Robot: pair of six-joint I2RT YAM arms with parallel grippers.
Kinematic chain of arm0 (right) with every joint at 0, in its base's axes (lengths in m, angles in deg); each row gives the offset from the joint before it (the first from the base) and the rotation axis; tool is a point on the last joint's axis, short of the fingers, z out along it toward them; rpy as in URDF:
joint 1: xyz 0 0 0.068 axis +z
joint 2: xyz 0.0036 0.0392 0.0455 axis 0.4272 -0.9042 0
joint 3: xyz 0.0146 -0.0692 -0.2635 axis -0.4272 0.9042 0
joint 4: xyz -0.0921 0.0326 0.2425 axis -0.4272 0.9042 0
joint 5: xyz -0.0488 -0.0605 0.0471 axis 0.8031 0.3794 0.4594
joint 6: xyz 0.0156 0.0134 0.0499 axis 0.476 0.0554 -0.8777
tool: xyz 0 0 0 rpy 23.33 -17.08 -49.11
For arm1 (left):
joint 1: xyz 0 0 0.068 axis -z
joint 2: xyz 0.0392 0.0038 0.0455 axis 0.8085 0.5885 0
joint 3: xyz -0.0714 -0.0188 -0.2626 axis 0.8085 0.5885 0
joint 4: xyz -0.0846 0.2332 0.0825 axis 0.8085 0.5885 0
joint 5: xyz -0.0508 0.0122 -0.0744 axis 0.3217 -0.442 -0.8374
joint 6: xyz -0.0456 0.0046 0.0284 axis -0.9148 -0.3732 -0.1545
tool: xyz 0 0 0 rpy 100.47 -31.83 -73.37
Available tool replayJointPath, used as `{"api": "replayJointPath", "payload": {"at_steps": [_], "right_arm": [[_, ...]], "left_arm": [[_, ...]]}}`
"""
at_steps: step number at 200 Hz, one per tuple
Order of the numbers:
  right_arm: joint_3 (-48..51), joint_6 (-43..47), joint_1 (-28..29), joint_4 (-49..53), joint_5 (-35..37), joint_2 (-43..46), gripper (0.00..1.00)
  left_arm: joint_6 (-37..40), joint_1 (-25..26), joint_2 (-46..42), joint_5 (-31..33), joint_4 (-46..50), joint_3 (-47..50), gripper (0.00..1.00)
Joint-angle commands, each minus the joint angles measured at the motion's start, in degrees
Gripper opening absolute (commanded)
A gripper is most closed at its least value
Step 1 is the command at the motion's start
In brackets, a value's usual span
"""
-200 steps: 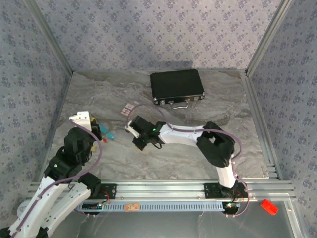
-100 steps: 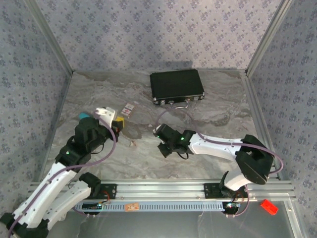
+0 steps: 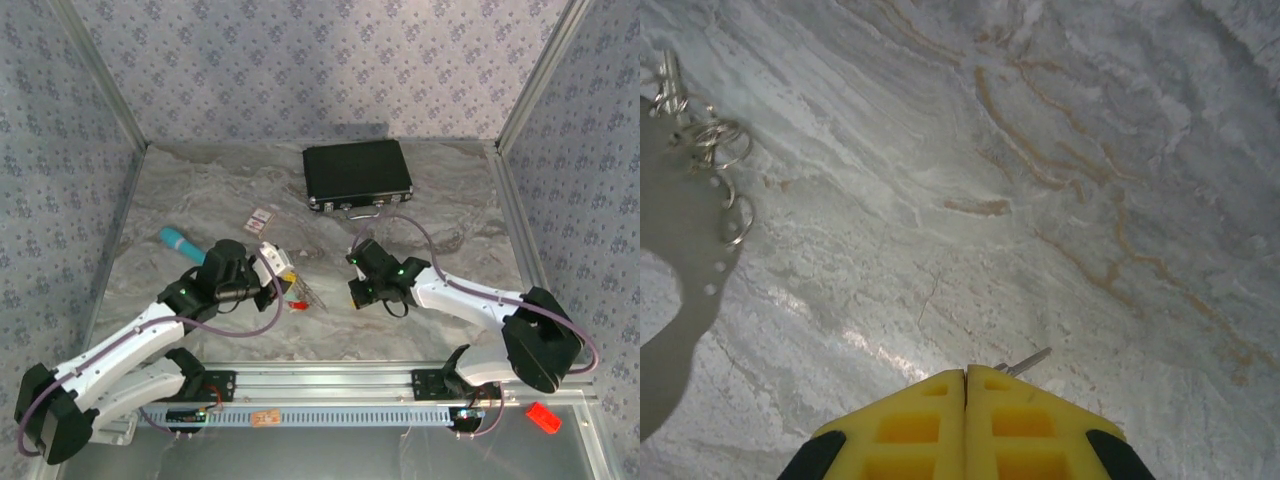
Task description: Put the keys on the keyring
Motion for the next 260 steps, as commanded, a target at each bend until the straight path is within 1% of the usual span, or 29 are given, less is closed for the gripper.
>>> {"api": "replayJointPath", "payload": {"at_steps": [1,52,101,146,159,178,191,205,218,230,248,260], "right_arm": [[1.2,-1.0,-0.4,1.4,-3.7,0.6,0.00],[2.9,-2.0,0.2,0.5,-3.7,-1.5,0.00],[3.1,-2.2,0.1,1.0,-3.4,-2.8,0.12],[2.4,-1.6,0.0,2.1,-3.8,-3.9,0.14],[1.8,-1.4,0.2,2.3,-3.8,-3.8,0.18],[1.4,-0.8,0.6,2.6,-3.6,-3.8,0.26],[1.3,0.2,1.0,2.5,-3.6,-4.0,0.29],[1.5,1.0,1.2,2.3,-3.1,-4.1,0.30],[1.8,2.2,1.8,2.0,-1.8,-2.9,0.30],[2.1,3.3,3.1,1.0,1.3,-0.1,0.30],[2.6,5.9,4.7,-1.0,6.5,6.0,0.30],[3.1,8.9,4.5,-2.6,8.8,9.9,0.30]], "left_arm": [[4.5,1.6,0.9,-4.6,-3.7,1.0,0.00],[7.2,2.8,2.9,-2.8,-2.2,1.0,0.00],[8.9,3.9,3.9,-1.6,-2.2,1.2,0.00],[9.4,4.0,3.6,-1.4,-3.0,1.6,0.00],[9.4,3.9,3.6,-1.2,-3.1,1.6,0.00],[9.3,4.0,3.5,-1.1,-3.2,1.6,0.00],[9.4,4.0,3.5,-1.1,-3.2,1.7,0.00],[9.6,4.0,3.4,-1.0,-3.0,1.6,0.00],[9.7,4.0,3.1,-0.9,-2.6,1.5,0.00],[9.7,4.0,2.8,-0.8,-2.3,1.5,0.00],[9.6,4.0,1.9,-0.5,-2.8,1.8,0.00],[9.0,4.0,1.1,0.4,-3.5,2.1,0.00]]}}
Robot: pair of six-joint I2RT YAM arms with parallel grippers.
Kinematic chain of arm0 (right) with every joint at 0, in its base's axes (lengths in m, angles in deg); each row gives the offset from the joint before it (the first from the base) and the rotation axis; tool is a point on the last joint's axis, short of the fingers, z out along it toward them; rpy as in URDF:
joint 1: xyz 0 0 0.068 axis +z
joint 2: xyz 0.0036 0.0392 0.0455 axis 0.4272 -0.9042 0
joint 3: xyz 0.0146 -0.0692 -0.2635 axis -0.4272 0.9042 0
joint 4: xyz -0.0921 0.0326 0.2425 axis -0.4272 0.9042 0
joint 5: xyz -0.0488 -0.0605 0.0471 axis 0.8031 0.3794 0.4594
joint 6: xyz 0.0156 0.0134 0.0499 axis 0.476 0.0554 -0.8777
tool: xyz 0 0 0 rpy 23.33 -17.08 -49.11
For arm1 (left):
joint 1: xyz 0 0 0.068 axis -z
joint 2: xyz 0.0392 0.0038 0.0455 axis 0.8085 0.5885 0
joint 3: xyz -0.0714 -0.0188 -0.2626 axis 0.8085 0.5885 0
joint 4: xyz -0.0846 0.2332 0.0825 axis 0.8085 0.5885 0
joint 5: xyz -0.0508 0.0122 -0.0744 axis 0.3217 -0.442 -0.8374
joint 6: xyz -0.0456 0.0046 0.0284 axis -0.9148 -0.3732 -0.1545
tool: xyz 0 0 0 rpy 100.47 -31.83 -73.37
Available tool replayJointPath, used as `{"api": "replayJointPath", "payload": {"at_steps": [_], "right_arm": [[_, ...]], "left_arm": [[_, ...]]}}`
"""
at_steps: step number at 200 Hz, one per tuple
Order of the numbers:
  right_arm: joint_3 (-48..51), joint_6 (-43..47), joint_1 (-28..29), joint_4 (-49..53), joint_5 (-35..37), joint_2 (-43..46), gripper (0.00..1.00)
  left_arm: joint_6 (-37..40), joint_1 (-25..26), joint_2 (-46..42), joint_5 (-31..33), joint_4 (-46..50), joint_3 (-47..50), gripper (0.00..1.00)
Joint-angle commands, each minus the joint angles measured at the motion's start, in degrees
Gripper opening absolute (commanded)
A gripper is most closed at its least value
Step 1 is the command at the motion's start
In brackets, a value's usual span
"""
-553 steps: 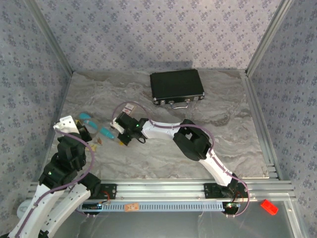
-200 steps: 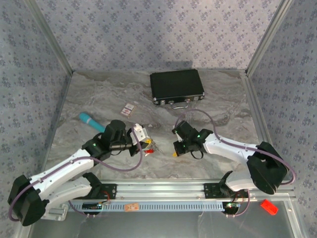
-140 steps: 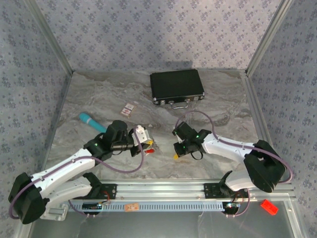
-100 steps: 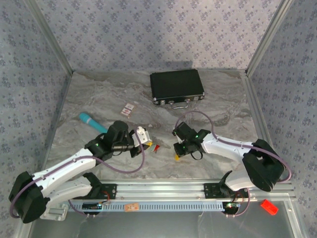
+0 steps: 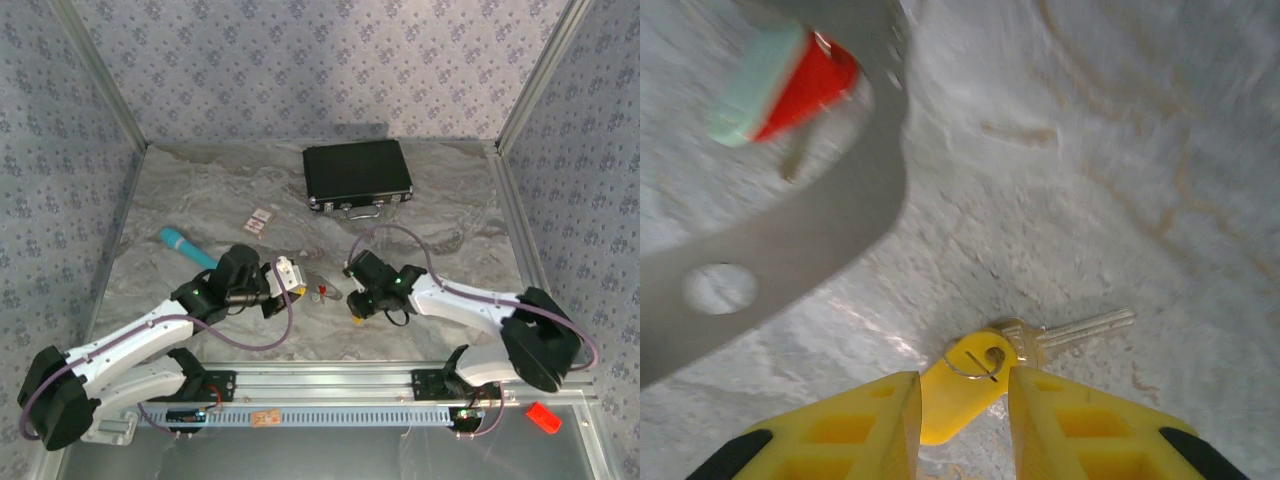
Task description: Put the keys on the keyring
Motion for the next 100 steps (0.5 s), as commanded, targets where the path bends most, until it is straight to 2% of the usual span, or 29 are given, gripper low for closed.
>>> {"api": "replayJointPath", "payload": {"at_steps": [1,35,63,78,100], "right_arm": [[0.5,5.8,0.6,-3.0,7.5,8.0,0.30],[2.5,18.0,-1.9,-9.4,11.0,17.6,0.29],[9.3,38.2,-5.4,-20.3,1.5,25.3,0.29],[10.4,47.4,-5.6,-16.8,-3.0,26.0,0.28],[8.9,53.7,-2.8,-7.7,1.5,23.4,0.25]], "left_arm": [[0.4,0.3,-2.2,0.7,-1.0,0.6,0.00],[-1.7,0.2,-4.3,2.6,-3.1,1.7,0.00],[-4.1,-0.3,-6.1,2.9,-7.6,3.7,0.00],[-5.0,-0.5,-6.7,3.0,-9.1,4.6,0.00],[-5.1,-0.7,-7.2,3.7,-9.2,5.0,0.00]]}}
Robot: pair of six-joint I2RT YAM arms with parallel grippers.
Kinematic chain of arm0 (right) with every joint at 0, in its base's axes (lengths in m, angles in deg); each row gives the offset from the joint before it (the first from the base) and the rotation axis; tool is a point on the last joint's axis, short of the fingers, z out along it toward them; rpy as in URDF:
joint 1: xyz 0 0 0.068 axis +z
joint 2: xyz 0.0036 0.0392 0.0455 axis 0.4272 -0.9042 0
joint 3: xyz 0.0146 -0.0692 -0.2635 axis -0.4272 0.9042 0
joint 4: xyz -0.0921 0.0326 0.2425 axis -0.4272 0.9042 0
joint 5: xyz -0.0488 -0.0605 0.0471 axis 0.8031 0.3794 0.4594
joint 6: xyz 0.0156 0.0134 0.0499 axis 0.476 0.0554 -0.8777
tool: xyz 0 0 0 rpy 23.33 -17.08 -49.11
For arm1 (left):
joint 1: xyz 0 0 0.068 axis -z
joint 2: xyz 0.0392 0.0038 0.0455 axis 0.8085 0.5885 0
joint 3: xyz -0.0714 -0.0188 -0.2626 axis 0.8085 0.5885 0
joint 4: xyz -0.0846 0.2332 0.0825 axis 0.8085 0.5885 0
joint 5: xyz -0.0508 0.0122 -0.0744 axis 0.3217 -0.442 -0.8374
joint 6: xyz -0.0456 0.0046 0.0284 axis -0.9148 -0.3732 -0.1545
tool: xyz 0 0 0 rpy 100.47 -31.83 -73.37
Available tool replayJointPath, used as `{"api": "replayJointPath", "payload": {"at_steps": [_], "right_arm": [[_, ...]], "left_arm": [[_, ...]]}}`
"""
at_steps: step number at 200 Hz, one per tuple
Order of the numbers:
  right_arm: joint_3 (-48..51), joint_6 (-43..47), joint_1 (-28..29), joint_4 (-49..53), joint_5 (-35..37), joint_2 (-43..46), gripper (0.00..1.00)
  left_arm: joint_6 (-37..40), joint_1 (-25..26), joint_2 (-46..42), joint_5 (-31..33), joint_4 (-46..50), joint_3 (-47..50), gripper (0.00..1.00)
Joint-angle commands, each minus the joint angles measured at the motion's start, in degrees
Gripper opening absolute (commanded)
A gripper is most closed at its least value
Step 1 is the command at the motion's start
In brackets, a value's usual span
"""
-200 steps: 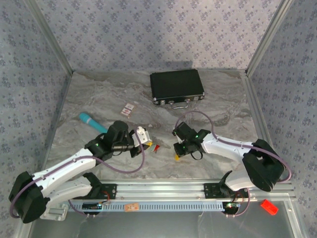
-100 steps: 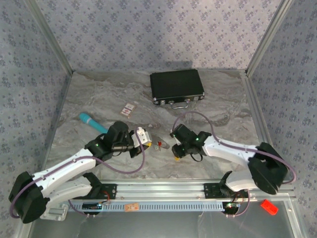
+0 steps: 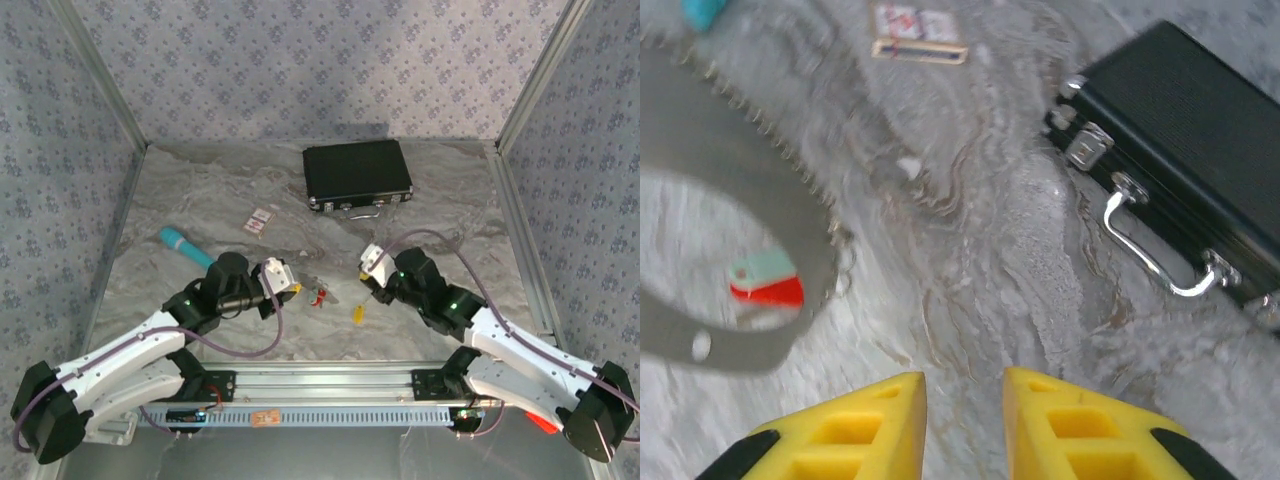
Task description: Put the keys on the keyring
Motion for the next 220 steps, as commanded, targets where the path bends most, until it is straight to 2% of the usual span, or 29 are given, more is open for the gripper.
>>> {"api": "replayJointPath", "payload": {"at_steps": [1,17,43,88,168,220], "right_arm": [[-0.6,15.1,2.3,7.1,0.1,-2.0,0.25],[-1.7,18.9,3.6,11.9,0.5,-3.9,0.25],[-1.7,23.1,4.1,13.4,0.8,-7.9,0.30],[-1.3,23.8,2.7,8.3,-1.6,-16.0,0.32],[-0.4,24.1,1.4,0.8,-7.5,-24.4,0.33],[-1.0,24.0,0.5,0.7,-9.2,-27.3,0.31]], "left_arm": [[-1.5,-0.6,-1.3,0.7,-3.8,0.3,0.00],[-0.4,-0.8,-1.5,0.9,-3.0,0.3,0.00],[0.4,-0.8,-2.1,0.8,-3.4,0.2,0.00],[0.7,-0.9,-4.2,7.0,-5.6,2.2,0.00],[1.6,-0.9,-3.9,6.1,-4.5,1.4,0.00],[1.9,-1.0,-3.6,5.9,-4.4,1.4,0.00]]}}
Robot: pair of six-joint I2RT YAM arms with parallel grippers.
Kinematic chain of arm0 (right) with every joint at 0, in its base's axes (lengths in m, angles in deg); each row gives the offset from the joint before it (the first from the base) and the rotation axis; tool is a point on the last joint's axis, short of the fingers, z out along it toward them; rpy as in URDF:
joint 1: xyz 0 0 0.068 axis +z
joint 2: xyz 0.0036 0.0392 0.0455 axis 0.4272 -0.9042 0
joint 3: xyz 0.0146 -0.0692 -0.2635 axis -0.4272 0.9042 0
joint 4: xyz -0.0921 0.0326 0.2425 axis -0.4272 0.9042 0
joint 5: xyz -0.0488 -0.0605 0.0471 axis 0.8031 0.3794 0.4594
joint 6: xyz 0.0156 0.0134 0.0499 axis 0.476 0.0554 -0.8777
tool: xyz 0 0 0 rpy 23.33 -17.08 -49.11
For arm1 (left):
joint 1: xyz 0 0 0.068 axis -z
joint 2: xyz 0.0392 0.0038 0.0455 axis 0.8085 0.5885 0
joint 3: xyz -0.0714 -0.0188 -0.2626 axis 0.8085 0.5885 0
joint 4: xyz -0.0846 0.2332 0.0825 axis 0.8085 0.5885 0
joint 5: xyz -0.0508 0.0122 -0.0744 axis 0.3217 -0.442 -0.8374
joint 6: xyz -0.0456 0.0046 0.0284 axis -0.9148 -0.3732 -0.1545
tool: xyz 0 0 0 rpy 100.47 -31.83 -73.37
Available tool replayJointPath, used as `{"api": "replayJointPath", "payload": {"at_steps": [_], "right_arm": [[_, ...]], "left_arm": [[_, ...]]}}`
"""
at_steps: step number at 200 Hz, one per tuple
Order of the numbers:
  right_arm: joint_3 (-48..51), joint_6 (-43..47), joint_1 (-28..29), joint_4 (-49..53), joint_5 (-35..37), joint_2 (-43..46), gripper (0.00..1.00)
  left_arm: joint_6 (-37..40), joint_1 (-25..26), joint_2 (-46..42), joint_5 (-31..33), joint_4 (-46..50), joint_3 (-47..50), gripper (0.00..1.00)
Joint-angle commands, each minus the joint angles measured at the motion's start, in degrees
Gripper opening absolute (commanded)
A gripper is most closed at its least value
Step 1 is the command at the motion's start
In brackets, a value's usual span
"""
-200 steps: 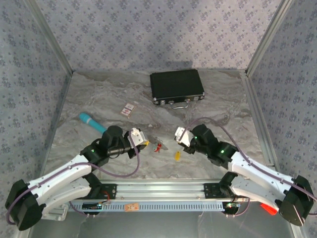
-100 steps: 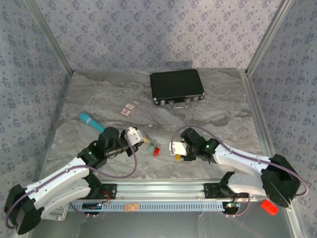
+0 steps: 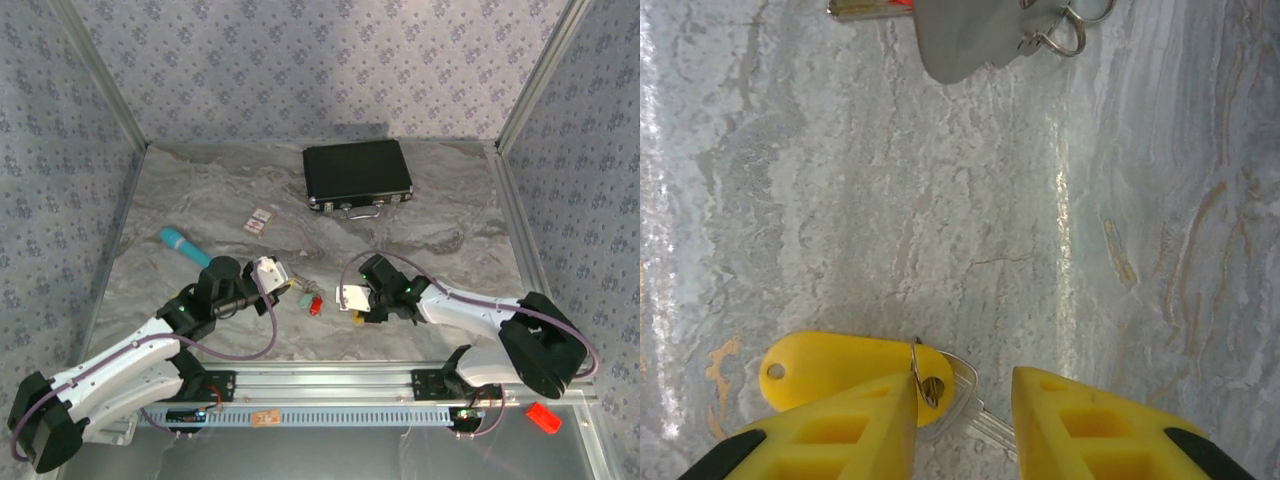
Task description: Put the keys on the keyring
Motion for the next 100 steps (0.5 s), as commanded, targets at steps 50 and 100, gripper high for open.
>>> {"api": "replayJointPath", "payload": {"at_steps": [50,100], "right_arm": [[-1.2,1.0,-0.3,0.6,-1.8,-2.2,0.28],[-1.5,1.0,-0.4,0.4,-2.7,-2.8,0.21]], "left_arm": [[1.0,-0.2,0.6,-0.3,-1.6,-0.9,0.00],[0.9,-0.2,0.5,-0.4,-1.3,-0.9,0.00]]}}
